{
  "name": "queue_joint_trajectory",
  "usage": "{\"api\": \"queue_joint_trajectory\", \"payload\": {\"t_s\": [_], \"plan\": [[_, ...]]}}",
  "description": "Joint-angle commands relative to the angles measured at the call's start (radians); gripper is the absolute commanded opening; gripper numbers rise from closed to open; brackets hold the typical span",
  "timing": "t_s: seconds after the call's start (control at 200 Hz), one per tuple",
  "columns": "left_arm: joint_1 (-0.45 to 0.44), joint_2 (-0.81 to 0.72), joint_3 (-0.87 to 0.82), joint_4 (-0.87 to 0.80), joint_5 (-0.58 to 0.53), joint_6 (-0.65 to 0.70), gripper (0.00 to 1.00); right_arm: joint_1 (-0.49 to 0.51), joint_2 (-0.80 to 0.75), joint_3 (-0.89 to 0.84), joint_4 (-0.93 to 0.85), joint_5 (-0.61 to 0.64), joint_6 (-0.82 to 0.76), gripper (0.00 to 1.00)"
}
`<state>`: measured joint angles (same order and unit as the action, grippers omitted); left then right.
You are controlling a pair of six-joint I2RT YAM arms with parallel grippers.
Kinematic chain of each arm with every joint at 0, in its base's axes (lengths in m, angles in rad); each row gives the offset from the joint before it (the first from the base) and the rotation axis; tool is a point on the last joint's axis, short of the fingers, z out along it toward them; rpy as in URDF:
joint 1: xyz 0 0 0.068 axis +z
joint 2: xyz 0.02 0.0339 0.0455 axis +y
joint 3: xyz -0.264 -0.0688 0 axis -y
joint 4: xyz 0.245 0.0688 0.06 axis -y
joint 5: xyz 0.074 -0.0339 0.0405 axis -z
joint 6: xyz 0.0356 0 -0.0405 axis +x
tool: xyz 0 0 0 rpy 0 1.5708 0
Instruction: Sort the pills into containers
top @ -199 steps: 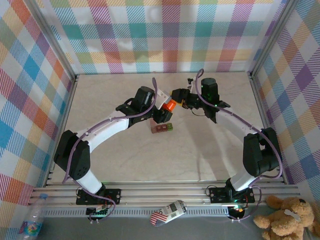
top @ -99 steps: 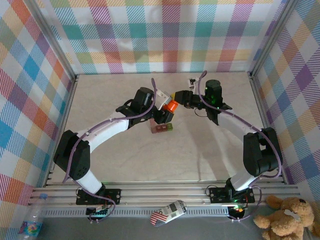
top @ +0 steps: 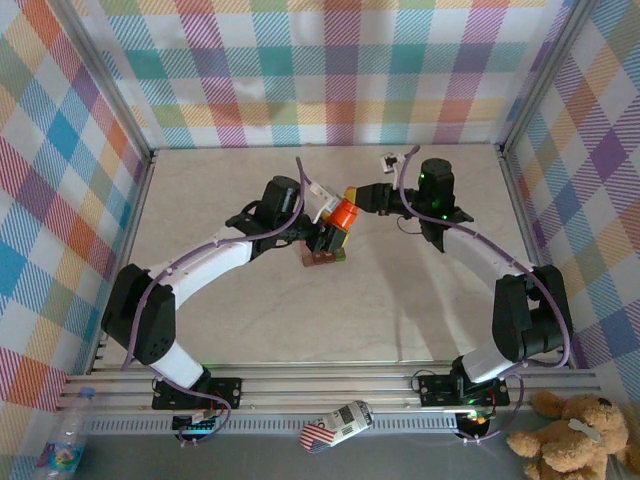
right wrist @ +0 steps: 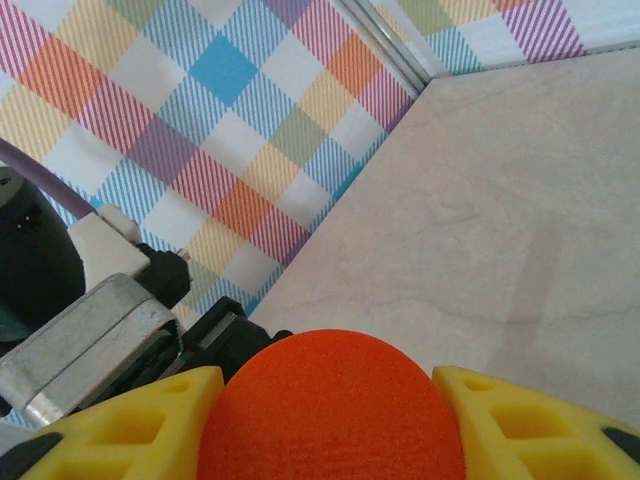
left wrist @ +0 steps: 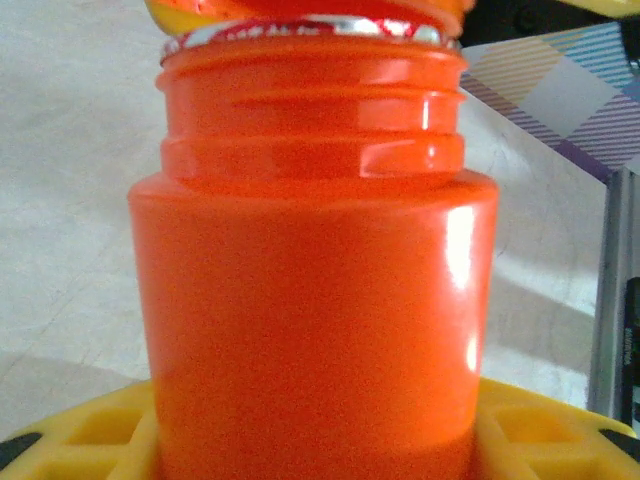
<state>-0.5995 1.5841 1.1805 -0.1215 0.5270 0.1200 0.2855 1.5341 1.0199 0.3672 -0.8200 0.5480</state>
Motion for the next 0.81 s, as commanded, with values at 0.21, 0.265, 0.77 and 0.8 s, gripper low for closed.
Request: {"api": "queue_joint_trajectory", "payload": {"t_s": [0.21, 0.265, 0.77, 0.8], "plan": [[0.009, -0.056, -0.017, 0.027, 0.028, 0.003, 0.0, -0.022, -0.035, -0.022, -0.065, 0.12, 0.024, 0.33], [0.009, -0.064, -0.029, 0.033, 0.008, 0.001, 0.0, -0.023, -0.037, -0.029, -0.133, 0.187, 0.015, 0.34], [0.009, -0.205, -0.191, 0.166, -0.249, -0.057, 0.0, -0.021, 0.021, -0.151, -0.451, 0.74, -0.052, 0.36], [0.009, -0.212, -0.199, 0.168, -0.254, -0.06, 0.0, -0.019, 0.03, -0.154, -0.456, 0.766, -0.045, 0.37]]}}
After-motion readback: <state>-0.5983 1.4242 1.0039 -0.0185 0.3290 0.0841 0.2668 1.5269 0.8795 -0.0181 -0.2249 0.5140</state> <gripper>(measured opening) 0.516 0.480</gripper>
